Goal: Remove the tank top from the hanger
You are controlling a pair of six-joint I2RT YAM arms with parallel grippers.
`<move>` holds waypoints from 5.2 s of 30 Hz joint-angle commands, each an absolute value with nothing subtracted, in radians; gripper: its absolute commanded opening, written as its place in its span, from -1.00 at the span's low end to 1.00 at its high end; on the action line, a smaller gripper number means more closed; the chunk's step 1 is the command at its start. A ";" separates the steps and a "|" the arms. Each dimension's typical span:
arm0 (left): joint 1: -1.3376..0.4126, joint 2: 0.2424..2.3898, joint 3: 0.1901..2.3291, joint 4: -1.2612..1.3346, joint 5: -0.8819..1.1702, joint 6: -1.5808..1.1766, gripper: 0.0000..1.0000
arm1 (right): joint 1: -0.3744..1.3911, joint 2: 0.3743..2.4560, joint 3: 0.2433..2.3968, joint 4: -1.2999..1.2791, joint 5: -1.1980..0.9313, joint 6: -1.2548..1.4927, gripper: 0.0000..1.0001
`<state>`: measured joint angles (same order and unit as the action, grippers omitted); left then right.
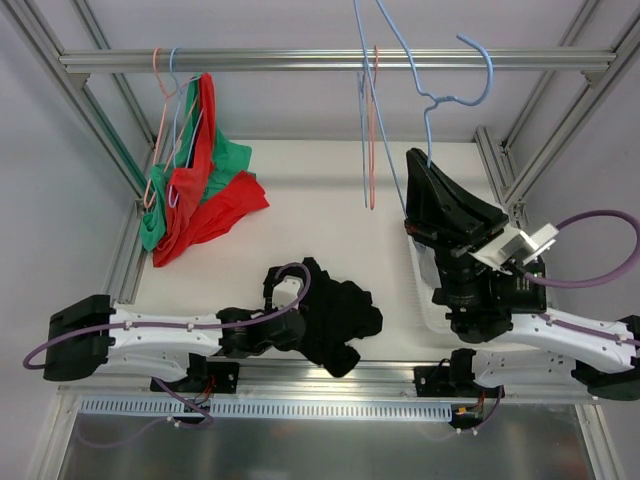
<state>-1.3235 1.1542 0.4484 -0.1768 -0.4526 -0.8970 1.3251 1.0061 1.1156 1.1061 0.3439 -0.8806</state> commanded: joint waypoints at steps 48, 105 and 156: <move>-1.339 0.692 0.808 -0.525 -0.517 -0.592 0.97 | 0.862 1.663 1.764 0.112 0.706 -0.060 -0.99; -1.192 1.758 0.990 -0.374 -0.244 -0.707 -0.06 | 0.870 0.368 1.140 -0.726 0.012 0.044 0.99; -1.192 2.081 2.372 -0.276 -0.024 -0.253 0.97 | 0.870 0.249 1.424 -0.913 0.393 0.072 0.99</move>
<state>-1.1801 2.2745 2.3981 -0.3359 -0.0547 -0.3019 0.8665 0.2157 1.4288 -0.9333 0.3569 0.0772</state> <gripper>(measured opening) 0.985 0.993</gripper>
